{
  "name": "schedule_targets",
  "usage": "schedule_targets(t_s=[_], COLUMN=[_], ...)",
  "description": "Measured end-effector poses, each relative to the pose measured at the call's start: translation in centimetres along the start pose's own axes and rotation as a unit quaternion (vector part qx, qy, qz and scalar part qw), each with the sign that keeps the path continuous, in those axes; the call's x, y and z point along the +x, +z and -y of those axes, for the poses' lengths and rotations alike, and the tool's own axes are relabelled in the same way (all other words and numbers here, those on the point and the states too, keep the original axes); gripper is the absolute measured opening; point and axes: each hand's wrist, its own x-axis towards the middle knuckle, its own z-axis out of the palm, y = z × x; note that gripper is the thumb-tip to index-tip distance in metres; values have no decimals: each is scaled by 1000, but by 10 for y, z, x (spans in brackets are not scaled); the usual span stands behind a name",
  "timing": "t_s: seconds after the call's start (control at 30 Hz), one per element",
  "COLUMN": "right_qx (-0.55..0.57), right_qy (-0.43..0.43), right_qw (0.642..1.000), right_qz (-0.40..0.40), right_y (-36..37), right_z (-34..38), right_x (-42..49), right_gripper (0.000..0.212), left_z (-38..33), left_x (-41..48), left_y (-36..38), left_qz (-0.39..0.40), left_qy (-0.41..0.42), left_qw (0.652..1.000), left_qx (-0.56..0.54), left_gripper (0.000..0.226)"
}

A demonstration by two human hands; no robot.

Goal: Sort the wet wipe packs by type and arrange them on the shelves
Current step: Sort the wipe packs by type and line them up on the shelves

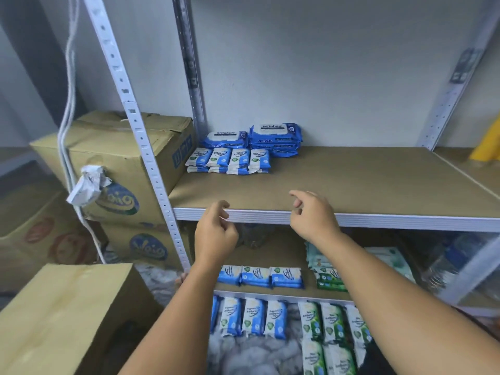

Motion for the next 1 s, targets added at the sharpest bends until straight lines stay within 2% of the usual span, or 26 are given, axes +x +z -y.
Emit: schedule_targets(t_s=[0.17, 0.3, 0.37, 0.53, 0.7, 0.8, 0.87, 1.0], right_qx=[72, 115, 123, 122, 138, 147, 146, 108], right_qy=[116, 170, 214, 284, 323, 351, 375, 417], right_qw=[991, 974, 958, 931, 914, 901, 889, 865], right_qz=[-5, 98, 143, 193, 202, 211, 217, 256], right_y=[14, 36, 47, 68, 95, 122, 144, 195], right_z=[-13, -24, -37, -67, -89, -103, -113, -140], right_x=[-54, -92, -102, -106, -90, -81, -78, -86], right_gripper=[38, 39, 39, 42, 41, 40, 35, 12], left_z=[-4, 5, 11, 34, 75, 110, 134, 171], left_x=[-38, -61, -67, -73, -75, -87, -96, -112], left_y=[8, 24, 32, 55, 86, 111, 128, 160], left_qz=[54, 101, 134, 207, 221, 262, 294, 345], left_qy=[-139, -233, -239, -239, -323, -359, -366, -355], left_qw=[987, 964, 960, 948, 920, 895, 878, 856], left_qx=[-53, -83, -65, -29, 0, 43, 90, 148], left_gripper=[23, 25, 27, 40, 39, 36, 35, 48])
